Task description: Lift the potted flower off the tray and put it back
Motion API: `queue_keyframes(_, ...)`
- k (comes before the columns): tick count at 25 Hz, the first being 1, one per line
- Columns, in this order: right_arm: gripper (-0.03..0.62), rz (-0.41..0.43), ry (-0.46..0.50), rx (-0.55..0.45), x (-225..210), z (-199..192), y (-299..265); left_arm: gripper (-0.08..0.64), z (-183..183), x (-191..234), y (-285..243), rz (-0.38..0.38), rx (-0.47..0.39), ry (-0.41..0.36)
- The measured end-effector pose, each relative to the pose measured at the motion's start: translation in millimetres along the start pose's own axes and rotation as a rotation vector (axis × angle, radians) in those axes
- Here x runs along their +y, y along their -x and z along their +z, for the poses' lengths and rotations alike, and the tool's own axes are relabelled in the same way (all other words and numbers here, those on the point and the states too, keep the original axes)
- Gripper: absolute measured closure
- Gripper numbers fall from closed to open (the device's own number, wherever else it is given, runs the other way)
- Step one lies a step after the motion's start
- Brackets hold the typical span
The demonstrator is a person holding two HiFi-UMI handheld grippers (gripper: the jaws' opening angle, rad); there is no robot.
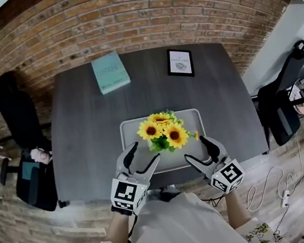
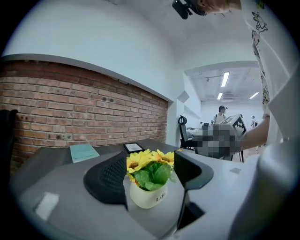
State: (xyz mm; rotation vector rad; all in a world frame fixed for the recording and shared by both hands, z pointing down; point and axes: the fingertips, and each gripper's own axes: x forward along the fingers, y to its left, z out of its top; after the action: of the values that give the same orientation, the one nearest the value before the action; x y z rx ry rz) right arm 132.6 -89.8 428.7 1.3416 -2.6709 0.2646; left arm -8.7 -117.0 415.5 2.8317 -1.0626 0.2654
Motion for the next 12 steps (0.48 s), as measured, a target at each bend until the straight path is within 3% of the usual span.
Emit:
queue_keyframes(7,0.285,-0.032,0.049,-0.100,5.1,54.5,18.8,0.274,51.4,-8.3,12.9,0.006,-0.130,0.040)
queue_keyframes(12,0.340,-0.023,0.047,-0.169,8.8,86.8,24.8,0.305,79.5,-15.9,23.6,0.016,-0.172,0.044)
